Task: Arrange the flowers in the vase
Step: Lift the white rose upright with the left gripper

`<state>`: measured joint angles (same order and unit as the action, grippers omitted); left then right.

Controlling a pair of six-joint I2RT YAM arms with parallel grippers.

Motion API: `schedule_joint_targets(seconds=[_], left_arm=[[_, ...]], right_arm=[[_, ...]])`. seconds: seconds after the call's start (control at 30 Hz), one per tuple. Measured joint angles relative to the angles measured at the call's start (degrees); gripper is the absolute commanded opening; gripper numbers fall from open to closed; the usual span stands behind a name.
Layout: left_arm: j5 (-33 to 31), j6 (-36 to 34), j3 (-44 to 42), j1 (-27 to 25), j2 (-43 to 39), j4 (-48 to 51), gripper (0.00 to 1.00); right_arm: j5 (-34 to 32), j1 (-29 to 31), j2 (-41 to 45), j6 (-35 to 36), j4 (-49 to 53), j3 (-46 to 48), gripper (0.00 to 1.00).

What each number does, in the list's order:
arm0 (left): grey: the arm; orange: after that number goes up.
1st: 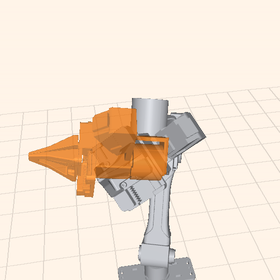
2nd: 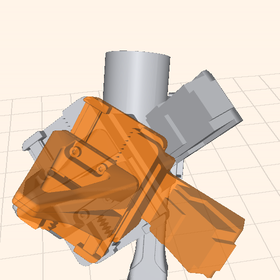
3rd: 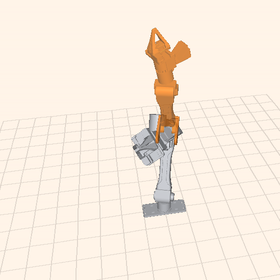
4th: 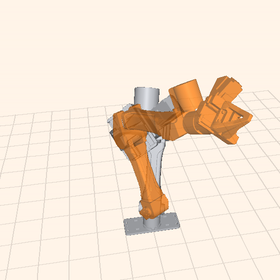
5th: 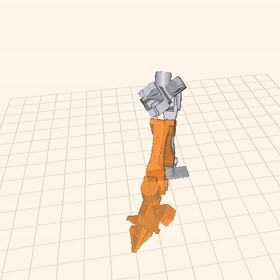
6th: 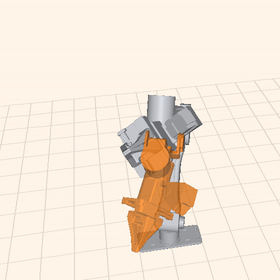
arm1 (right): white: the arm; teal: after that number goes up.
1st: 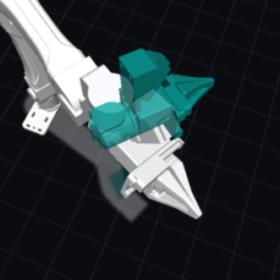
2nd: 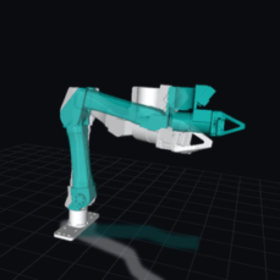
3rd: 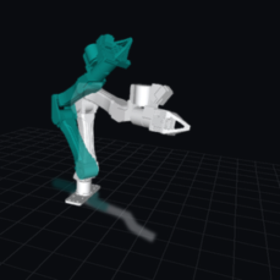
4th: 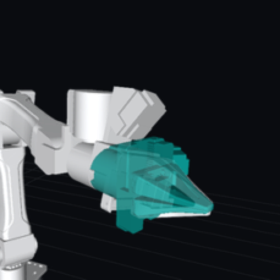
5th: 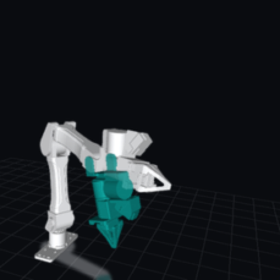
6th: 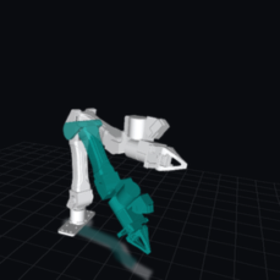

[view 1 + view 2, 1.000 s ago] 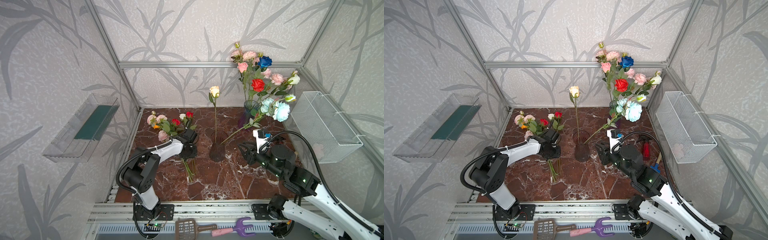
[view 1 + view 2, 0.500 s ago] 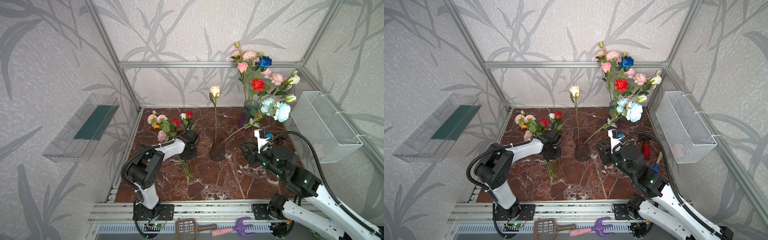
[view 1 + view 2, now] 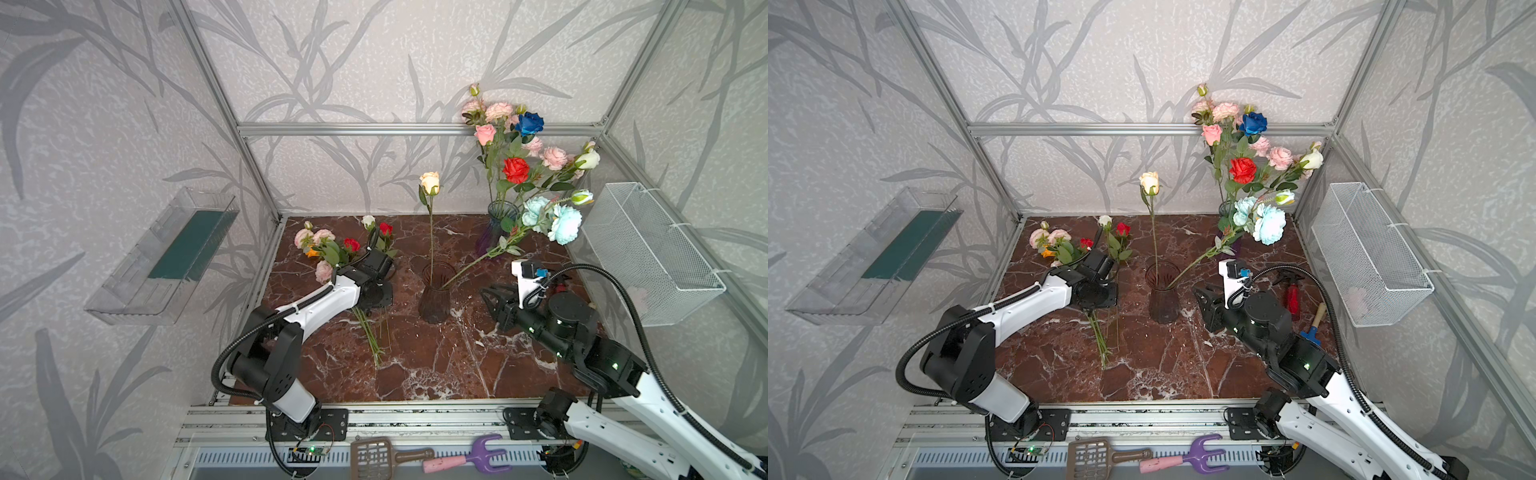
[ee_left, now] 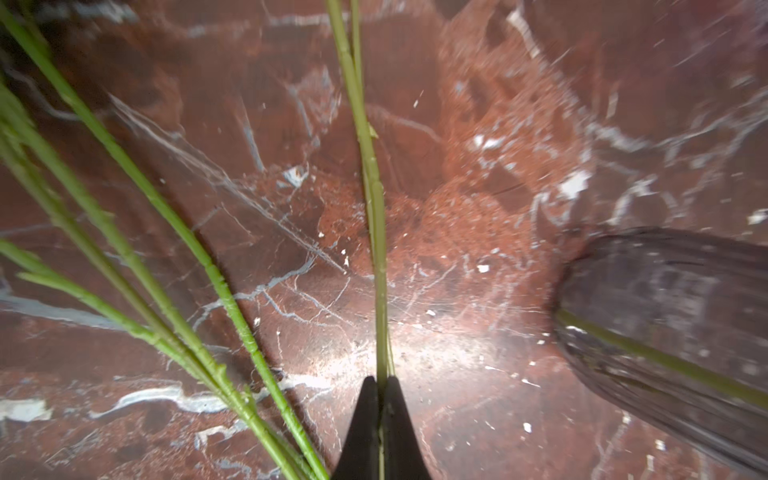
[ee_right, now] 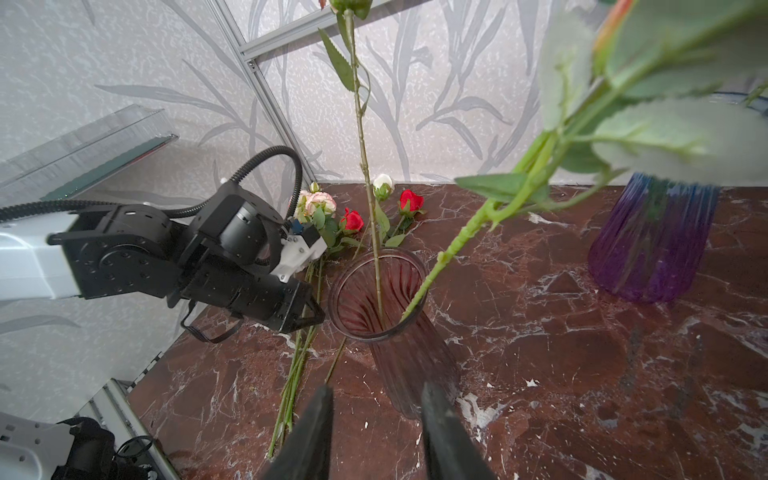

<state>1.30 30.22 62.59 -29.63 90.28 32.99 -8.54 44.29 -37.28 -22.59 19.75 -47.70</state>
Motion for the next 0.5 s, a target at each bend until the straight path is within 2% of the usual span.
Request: schedule_joint_targets(seconds=[0.27,0.5], left_arm=[[-1.0,-0.3,-0.4,0.0,-9.8,-0.6,0.00],[-2.4,-3.5,-8.7,0.0,-27.3,-8.9,0.00]], right_arm=[[0.0,0.0,1.2,-0.4,0.7,0.0,0.37],[0.7,0.0,1.5,-0.8,1.2,-0.5,0.37]])
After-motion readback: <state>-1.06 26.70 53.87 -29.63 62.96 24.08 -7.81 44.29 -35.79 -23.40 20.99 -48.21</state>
